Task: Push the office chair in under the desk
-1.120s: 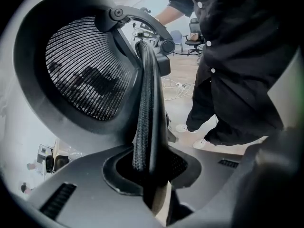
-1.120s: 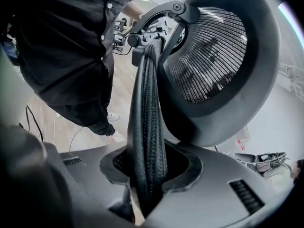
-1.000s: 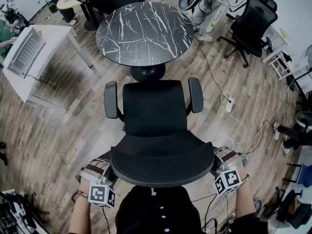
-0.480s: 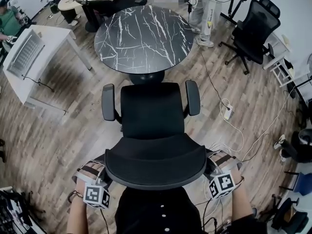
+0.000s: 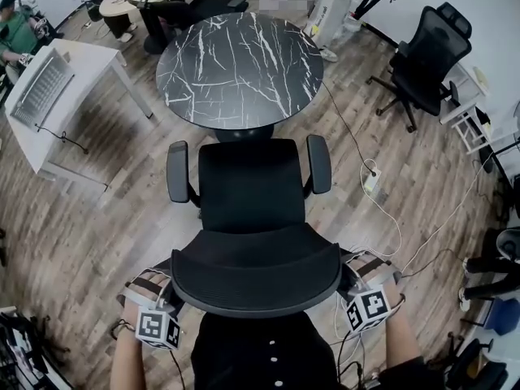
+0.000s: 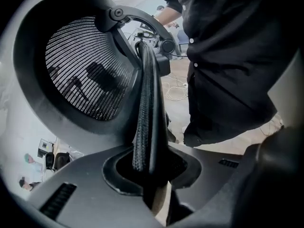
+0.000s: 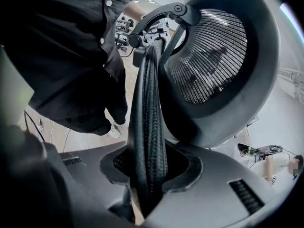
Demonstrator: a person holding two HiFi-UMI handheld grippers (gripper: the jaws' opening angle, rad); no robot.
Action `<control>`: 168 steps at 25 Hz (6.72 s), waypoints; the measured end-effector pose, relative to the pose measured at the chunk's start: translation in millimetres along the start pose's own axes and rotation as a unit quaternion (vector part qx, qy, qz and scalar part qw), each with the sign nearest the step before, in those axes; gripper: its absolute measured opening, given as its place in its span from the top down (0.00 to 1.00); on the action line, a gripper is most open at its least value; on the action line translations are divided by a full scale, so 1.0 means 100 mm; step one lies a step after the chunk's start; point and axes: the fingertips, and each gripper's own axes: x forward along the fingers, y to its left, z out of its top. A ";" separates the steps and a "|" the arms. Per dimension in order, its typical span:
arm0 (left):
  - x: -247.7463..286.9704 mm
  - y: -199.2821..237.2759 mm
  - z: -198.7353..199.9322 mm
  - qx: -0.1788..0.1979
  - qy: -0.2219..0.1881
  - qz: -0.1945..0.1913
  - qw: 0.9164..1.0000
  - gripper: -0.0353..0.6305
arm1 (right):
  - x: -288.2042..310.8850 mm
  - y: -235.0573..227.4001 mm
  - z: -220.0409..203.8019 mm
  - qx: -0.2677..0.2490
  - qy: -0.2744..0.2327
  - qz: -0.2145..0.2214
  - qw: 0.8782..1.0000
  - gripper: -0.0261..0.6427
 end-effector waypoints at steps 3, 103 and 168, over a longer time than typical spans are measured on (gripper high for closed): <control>0.04 0.09 -0.02 -0.004 0.003 0.002 1.000 0.80 | 0.04 -0.11 -0.03 -0.004 -0.002 -0.001 1.000 0.76; -0.98 2.27 -0.44 -0.204 -0.164 0.253 0.931 0.91 | -0.71 -2.52 0.39 0.294 -0.273 -0.221 0.889 0.90; -2.14 2.77 -0.40 -0.420 -0.305 0.476 0.710 0.92 | -2.04 -2.74 0.04 0.439 -0.360 -0.460 0.683 0.92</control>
